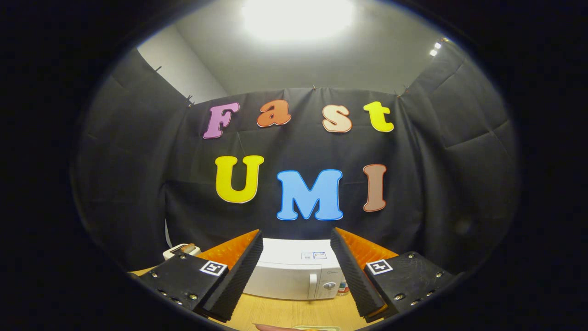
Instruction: Open the microwave, put the food inside, and close the microwave door.
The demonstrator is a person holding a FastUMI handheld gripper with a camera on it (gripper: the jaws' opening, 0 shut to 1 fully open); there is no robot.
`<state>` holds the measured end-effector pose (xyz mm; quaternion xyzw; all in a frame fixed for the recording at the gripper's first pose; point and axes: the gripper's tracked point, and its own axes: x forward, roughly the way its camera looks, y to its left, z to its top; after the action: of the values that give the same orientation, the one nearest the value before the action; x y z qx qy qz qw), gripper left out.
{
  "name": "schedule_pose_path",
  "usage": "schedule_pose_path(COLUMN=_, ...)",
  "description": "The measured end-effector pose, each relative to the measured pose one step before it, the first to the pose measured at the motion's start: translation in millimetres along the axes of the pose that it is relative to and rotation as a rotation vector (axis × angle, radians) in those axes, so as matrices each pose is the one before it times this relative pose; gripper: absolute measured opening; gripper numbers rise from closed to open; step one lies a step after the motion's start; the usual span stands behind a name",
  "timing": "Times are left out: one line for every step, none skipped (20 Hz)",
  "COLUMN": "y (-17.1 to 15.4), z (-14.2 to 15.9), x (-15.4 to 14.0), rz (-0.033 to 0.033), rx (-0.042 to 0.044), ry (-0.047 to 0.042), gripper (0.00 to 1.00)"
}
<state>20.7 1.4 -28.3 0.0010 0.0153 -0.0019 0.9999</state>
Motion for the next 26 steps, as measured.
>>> schedule_pose_path(y=0.74, z=-4.75, x=2.63, rz=0.00280, rx=0.00247, ry=0.00454, gripper=0.95)
schedule_pose_path(y=-1.74, z=-4.80, x=3.89, rz=-0.00415, rx=0.00291, ry=0.00140, gripper=0.95)
schedule_pose_path(y=-1.33, z=-5.67, x=3.51, rz=-0.00488, rx=0.00128, ry=0.00091, gripper=0.95)
schedule_pose_path(y=-0.02, z=-6.56, x=4.00, rz=-0.00286, rx=-0.00192, ry=0.00123, gripper=0.95)
schedule_pose_path(y=-1.20, z=-6.43, x=4.86, rz=-0.00547, rx=-0.00605, ry=0.00048, gripper=0.95)
schedule_pose_path(y=-0.72, z=-6.93, x=3.80, rz=-0.00329, rx=-0.00993, ry=-0.00323, gripper=0.95)
schedule_pose_path(y=-1.21, z=-6.02, x=4.43, rz=-0.00411, rx=-0.01049, ry=-0.00659, gripper=0.95)
schedule_pose_path(y=-1.13, z=-7.67, x=5.04, rz=-0.00491, rx=-0.00892, ry=-0.00286, gripper=0.95)
schedule_pose_path(y=-0.52, z=-8.43, x=4.58, rz=-0.00196, rx=-0.00436, ry=0.00257, gripper=0.95)
schedule_pose_path(y=-1.10, z=-10.46, x=5.27, rz=-0.00161, rx=-0.00204, ry=0.00584, gripper=0.95)
schedule_pose_path(y=-2.11, z=-10.83, x=6.05, rz=-0.00703, rx=-0.00036, ry=0.00740, gripper=0.95)
schedule_pose_path(y=-1.14, z=-10.74, x=6.55, rz=-0.00221, rx=-0.00245, ry=0.00841, gripper=0.95)
schedule_pose_path(y=-0.31, z=-12.75, x=7.50, rz=0.00122, rx=-0.00878, ry=0.00597, gripper=0.95)
schedule_pose_path(y=-0.74, z=-12.03, x=8.25, rz=-0.00028, rx=-0.01385, ry=0.00385, gripper=0.95)
schedule_pose_path(y=-2.29, z=-9.96, x=7.69, rz=-0.00566, rx=-0.01881, ry=0.00245, gripper=0.95)
schedule_pose_path(y=-4.05, z=-11.32, x=7.79, rz=-0.00995, rx=-0.02234, ry=0.00082, gripper=0.95)
schedule_pose_path(y=-3.98, z=-10.81, x=6.80, rz=-0.01442, rx=-0.01764, ry=0.00136, gripper=0.95)
schedule_pose_path(y=-1.01, z=-8.45, x=6.14, rz=-0.00534, rx=-0.01124, ry=0.00420, gripper=0.95)
schedule_pose_path(y=0.17, z=-10.34, x=4.18, rz=0.00056, rx=-0.00542, ry=0.00608, gripper=0.95)
schedule_pose_path(y=1.54, z=-8.03, x=3.03, rz=0.00706, rx=0.00307, ry=0.00641, gripper=0.95)
schedule_pose_path(y=1.56, z=-8.63, x=3.25, rz=0.00994, rx=0.01034, ry=0.00862, gripper=0.95)
schedule_pose_path(y=2.91, z=-8.54, x=3.23, rz=0.01315, rx=0.01260, ry=0.01142, gripper=0.94)
schedule_pose_path(y=1.32, z=-10.45, x=4.66, rz=0.00923, rx=0.01173, ry=0.01580, gripper=0.94)
schedule_pose_path(y=0.54, z=-10.01, x=4.86, rz=0.00609, rx=0.01134, ry=0.01719, gripper=0.94)
schedule_pose_path(y=1.97, z=-8.49, x=4.66, rz=0.00751, rx=0.00582, ry=0.01437, gripper=0.95)
schedule_pose_path(y=0.61, z=-7.99, x=5.15, rz=0.00303, rx=0.00278, ry=0.01385, gripper=0.95)
